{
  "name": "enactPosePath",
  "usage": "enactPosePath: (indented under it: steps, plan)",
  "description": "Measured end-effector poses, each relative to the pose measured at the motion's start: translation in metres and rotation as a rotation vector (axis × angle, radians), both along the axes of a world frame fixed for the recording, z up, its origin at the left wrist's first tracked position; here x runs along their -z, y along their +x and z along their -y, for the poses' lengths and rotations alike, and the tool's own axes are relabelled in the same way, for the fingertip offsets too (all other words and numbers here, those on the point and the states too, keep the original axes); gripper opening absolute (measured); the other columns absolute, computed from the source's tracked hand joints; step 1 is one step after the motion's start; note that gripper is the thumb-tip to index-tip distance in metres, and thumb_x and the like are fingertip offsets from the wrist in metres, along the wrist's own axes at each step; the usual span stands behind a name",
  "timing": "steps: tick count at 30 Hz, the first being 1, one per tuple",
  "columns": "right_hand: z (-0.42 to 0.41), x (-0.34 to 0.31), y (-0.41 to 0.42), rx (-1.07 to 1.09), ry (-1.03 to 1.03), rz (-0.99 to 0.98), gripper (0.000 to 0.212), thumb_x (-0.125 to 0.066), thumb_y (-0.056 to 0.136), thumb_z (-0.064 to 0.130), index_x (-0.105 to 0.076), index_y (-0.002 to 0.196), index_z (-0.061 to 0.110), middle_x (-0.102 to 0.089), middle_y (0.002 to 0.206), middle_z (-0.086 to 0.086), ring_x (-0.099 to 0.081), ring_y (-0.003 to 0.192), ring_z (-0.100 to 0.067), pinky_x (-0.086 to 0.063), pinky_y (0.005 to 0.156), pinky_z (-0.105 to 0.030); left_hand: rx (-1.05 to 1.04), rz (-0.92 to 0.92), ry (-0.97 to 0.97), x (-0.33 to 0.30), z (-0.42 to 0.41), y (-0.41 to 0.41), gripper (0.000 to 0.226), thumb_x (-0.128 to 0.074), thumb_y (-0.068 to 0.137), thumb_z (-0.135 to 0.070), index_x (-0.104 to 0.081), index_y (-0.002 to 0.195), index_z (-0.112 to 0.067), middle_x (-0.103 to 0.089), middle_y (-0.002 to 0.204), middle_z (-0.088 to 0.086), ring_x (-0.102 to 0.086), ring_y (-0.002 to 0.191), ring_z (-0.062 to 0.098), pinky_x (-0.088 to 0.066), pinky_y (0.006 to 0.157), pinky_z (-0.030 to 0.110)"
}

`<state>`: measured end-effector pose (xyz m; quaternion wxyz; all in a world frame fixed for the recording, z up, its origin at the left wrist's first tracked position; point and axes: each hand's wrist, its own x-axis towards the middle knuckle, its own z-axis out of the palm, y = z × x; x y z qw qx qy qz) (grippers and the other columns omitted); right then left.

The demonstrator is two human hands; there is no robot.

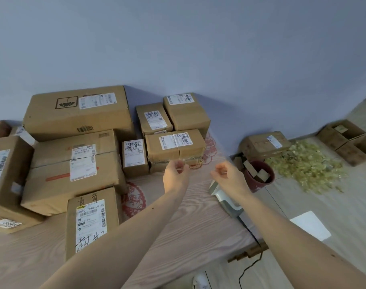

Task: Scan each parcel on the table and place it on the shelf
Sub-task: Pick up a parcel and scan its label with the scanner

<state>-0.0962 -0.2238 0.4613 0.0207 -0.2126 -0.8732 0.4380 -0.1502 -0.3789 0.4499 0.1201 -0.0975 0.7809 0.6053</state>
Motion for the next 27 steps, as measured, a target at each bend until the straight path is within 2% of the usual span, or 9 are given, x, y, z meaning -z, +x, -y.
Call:
enactPosePath:
  steps: [3, 6, 10, 13, 15, 17, 19, 22, 27]
  plan:
    - [-0.031, 0.020, -0.005, -0.028, -0.030, 0.088, 0.030, -0.074, 0.088, 0.027, -0.061, 0.111, 0.014, -0.065, 0.103, 0.000, -0.064, 0.096, -0.015, -0.046, 0.071, -0.012, -0.048, 0.038, -0.012, 0.010, -0.020, -0.009, 0.017, -0.056, 0.098, -0.022, -0.058, 0.115, -0.018, -0.055, 0.097, -0.013, -0.055, 0.093, 0.011, -0.041, 0.078, 0.027]
    - [-0.057, 0.039, -0.011, -0.071, -0.042, 0.163, 0.030, -0.078, 0.084, 0.030, -0.061, 0.102, 0.015, -0.065, 0.098, -0.002, -0.064, 0.092, -0.017, -0.051, 0.078, -0.028, -0.111, 0.062, -0.027, 0.018, -0.040, -0.017, 0.019, -0.056, 0.098, -0.023, -0.058, 0.116, -0.018, -0.057, 0.102, -0.010, -0.056, 0.096, 0.013, -0.041, 0.079, 0.027]
    - [-0.078, 0.060, -0.018, -0.145, 0.004, 0.255, 0.030, -0.080, 0.080, 0.032, -0.054, 0.087, 0.017, -0.058, 0.085, -0.001, -0.055, 0.078, -0.014, -0.042, 0.067, -0.026, -0.173, 0.080, -0.035, 0.031, -0.061, -0.021, 0.020, -0.057, 0.097, -0.023, -0.059, 0.116, -0.017, -0.060, 0.105, -0.007, -0.058, 0.099, 0.015, -0.043, 0.082, 0.028]
    - [-0.089, 0.083, -0.018, -0.167, 0.050, 0.315, 0.041, -0.083, 0.072, 0.039, -0.046, 0.078, 0.022, -0.049, 0.079, 0.004, -0.051, 0.076, -0.016, -0.038, 0.065, -0.028, -0.195, 0.104, -0.050, 0.044, -0.072, -0.018, 0.021, -0.056, 0.097, -0.025, -0.059, 0.117, -0.018, -0.061, 0.107, -0.005, -0.058, 0.099, 0.015, -0.043, 0.081, 0.028]
    - [-0.093, 0.098, -0.018, -0.166, 0.080, 0.361, 0.052, -0.085, 0.065, 0.048, -0.048, 0.089, 0.020, -0.049, 0.089, 0.004, -0.053, 0.086, -0.018, -0.038, 0.067, -0.027, -0.209, 0.117, -0.059, 0.052, -0.078, -0.015, 0.018, -0.056, 0.097, -0.027, -0.060, 0.113, -0.018, -0.062, 0.106, -0.005, -0.058, 0.097, 0.015, -0.042, 0.078, 0.028]
    - [-0.094, 0.112, -0.016, -0.180, 0.123, 0.455, 0.079, -0.084, 0.065, 0.055, -0.049, 0.121, 0.014, -0.051, 0.117, -0.002, -0.052, 0.114, -0.022, -0.043, 0.084, -0.030, -0.222, 0.129, -0.059, 0.059, -0.082, -0.012, 0.015, -0.056, 0.097, -0.027, -0.060, 0.110, -0.019, -0.063, 0.106, -0.004, -0.059, 0.097, 0.015, -0.041, 0.078, 0.027]
    - [-0.093, 0.124, -0.015, -0.189, 0.146, 0.517, 0.109, -0.082, 0.063, 0.063, -0.036, 0.144, 0.006, -0.045, 0.141, -0.009, -0.044, 0.133, -0.027, -0.043, 0.101, -0.037, -0.223, 0.135, -0.065, 0.063, -0.084, -0.011, 0.018, -0.056, 0.097, -0.025, -0.060, 0.113, -0.018, -0.063, 0.107, -0.004, -0.059, 0.098, 0.015, -0.042, 0.079, 0.028]
    - [-0.090, 0.138, -0.016, -0.191, 0.079, 0.561, 0.120, -0.078, 0.048, 0.073, -0.040, 0.141, 0.006, -0.052, 0.138, -0.010, -0.051, 0.128, -0.027, -0.046, 0.101, -0.044, -0.233, 0.137, -0.076, 0.066, -0.081, -0.013, 0.021, -0.057, 0.096, -0.023, -0.059, 0.116, -0.016, -0.062, 0.108, -0.003, -0.059, 0.099, 0.016, -0.042, 0.080, 0.028]
    - [-0.082, 0.153, -0.019, -0.178, 0.042, 0.509, 0.101, -0.083, 0.041, 0.063, -0.051, 0.124, 0.014, -0.062, 0.120, -0.002, -0.061, 0.111, -0.023, -0.052, 0.091, -0.042, -0.255, 0.145, -0.090, 0.071, -0.071, -0.019, 0.021, -0.055, 0.098, -0.024, -0.059, 0.117, -0.016, -0.062, 0.109, -0.002, -0.058, 0.098, 0.016, -0.041, 0.079, 0.028]
